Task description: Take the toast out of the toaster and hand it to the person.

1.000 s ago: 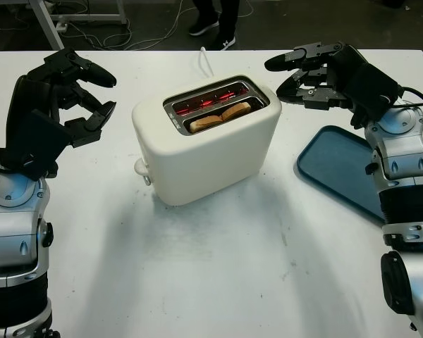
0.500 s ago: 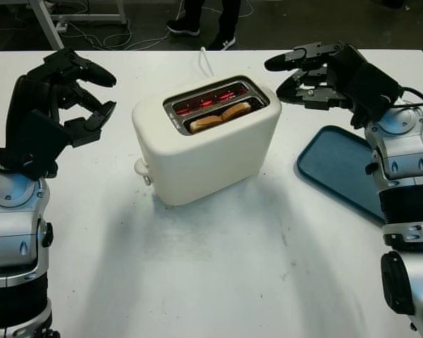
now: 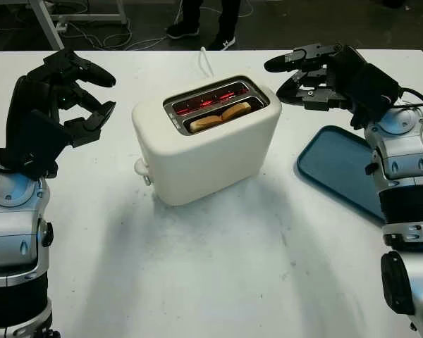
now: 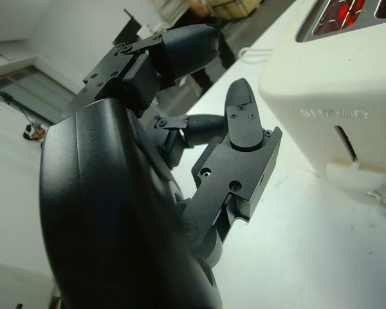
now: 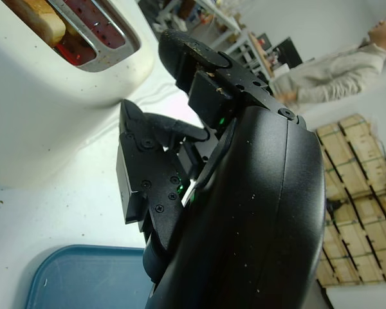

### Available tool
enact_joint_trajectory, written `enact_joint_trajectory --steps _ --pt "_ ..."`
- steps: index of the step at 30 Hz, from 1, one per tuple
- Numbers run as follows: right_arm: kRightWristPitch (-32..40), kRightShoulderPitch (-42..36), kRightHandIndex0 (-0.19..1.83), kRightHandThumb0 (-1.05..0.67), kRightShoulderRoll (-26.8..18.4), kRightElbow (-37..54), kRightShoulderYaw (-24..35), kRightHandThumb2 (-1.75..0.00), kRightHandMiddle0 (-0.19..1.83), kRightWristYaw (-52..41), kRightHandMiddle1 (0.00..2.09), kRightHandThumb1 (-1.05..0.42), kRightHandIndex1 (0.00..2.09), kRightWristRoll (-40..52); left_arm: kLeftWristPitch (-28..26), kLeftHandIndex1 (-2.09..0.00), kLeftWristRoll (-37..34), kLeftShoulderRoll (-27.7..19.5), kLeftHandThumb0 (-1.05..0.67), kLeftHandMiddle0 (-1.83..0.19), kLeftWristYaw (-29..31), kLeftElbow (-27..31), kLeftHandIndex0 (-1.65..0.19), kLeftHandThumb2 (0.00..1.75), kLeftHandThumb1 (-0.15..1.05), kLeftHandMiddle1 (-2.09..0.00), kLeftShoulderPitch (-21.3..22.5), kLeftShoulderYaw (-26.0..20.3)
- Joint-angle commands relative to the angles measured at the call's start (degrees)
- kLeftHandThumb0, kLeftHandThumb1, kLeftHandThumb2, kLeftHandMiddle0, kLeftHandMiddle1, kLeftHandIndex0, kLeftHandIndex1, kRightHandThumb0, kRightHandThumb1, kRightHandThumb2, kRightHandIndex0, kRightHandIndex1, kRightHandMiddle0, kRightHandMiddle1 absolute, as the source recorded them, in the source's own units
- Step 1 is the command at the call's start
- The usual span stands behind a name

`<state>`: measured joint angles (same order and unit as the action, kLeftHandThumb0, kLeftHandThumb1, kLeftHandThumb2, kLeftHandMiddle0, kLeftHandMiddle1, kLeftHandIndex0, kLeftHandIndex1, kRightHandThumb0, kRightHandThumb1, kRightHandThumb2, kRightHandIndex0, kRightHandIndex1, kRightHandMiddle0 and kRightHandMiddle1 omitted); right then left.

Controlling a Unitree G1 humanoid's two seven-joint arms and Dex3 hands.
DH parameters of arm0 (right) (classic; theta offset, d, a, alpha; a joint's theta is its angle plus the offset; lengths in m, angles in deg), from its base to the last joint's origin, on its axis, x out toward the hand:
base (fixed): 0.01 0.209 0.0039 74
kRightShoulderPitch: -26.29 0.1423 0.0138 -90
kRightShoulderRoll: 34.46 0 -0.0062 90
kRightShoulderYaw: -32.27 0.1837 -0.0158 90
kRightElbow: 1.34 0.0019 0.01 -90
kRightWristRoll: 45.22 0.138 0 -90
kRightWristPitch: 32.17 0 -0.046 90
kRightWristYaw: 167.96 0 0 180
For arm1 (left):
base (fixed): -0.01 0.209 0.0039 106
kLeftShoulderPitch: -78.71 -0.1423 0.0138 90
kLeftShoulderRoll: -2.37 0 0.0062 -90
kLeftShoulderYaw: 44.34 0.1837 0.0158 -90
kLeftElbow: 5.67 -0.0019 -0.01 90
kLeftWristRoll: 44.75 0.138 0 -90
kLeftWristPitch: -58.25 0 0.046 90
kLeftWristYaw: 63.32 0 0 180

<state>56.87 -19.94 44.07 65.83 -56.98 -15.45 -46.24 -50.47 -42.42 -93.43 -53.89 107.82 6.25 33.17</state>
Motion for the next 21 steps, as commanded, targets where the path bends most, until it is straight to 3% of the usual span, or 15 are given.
enact_joint_trajectory --steps 1,21 --pt "-1.41 0.19 0.63 0.12 0.02 -0.92 -0.21 -0.05 0.93 -0.41 0.06 -0.92 1.06 -0.05 0.86 -1.24 -0.55 0.11 -0.04 -0.56 -0.35 -0.15 -0.52 0.55 0.66 -1.57 -0.27 -0.45" --pt "-1.23 0.00 0.63 0.11 -0.03 -0.55 -0.05 -0.04 0.93 0.19 0.06 -0.92 1.06 -0.17 1.13 -1.26 -0.81 -0.12 -0.03 -0.56 -0.34 -0.12 -0.52 0.59 0.64 -1.56 -0.30 -0.53"
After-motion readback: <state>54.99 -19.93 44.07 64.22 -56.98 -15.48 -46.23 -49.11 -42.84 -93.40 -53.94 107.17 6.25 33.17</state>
